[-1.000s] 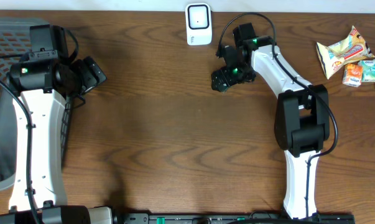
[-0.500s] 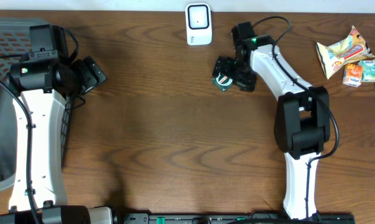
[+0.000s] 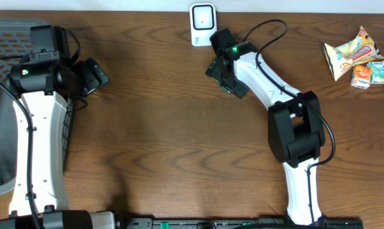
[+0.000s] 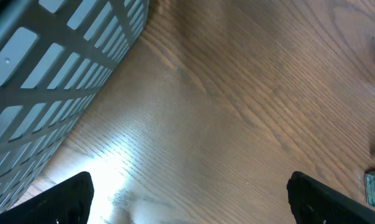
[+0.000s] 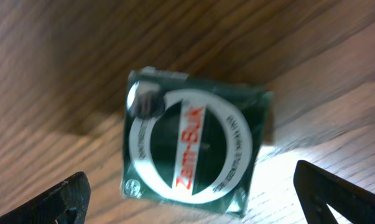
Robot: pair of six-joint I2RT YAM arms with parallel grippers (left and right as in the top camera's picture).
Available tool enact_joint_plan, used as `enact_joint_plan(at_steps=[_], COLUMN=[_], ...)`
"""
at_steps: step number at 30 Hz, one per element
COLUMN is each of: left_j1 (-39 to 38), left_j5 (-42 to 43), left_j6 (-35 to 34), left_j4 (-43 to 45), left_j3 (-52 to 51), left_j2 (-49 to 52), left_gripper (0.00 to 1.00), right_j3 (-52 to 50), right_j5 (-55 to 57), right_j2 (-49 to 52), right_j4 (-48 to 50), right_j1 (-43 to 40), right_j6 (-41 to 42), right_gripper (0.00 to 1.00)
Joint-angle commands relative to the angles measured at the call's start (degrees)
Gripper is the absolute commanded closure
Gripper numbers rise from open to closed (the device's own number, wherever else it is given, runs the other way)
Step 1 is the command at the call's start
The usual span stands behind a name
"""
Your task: Scan the item barcode
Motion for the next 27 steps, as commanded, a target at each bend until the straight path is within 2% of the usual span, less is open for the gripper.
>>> enact_joint_plan(at_steps=[1, 13, 15, 16, 18, 23, 27], left_j1=[0.09, 0.09, 0.09, 0.09, 0.09, 0.09, 0.09], left_j5=[-0.33, -0.33, -0.33, -0.33, -0.33, -0.33, -0.33], left_j6=[-0.52, -0.52, -0.52, -0.52, -0.52, -0.52, -0.52], left_j4=[-0.15, -0.15, -0.15, -0.15, -0.13, -0.13, -0.13], left_j3=[0.39, 0.39, 0.39, 0.39, 0.39, 0.39, 0.39], left_j2=[-0.02, -0.02, -0.02, -0.02, -0.02, -0.02, -0.02], left_gripper=[0.02, 0.02, 0.02, 0.02, 0.02, 0.02, 0.02], right_j3=[-0.02, -0.04, -0.04, -0.04, -0.04, -0.04, -0.04], right_j5=[4.59, 1.09, 1.09, 1.07, 1.03, 1.01, 0.85], right_j2=[1.05, 3.96, 3.96, 3.96, 3.93, 3.8, 2.51], right_j4=[0.22, 0.57, 0.57, 0.55, 0.44, 0.31, 0.39], right_j1=[-0.44, -0.15, -0.04, -0.04, -0.07, -0.35, -1.55], right_j6=[2.27, -0.09, -1.79, -2.82, -5.79, -16.2, -28.5], right_gripper=[0.01, 0.1, 0.16, 0.21, 0.29, 0.3, 0.31])
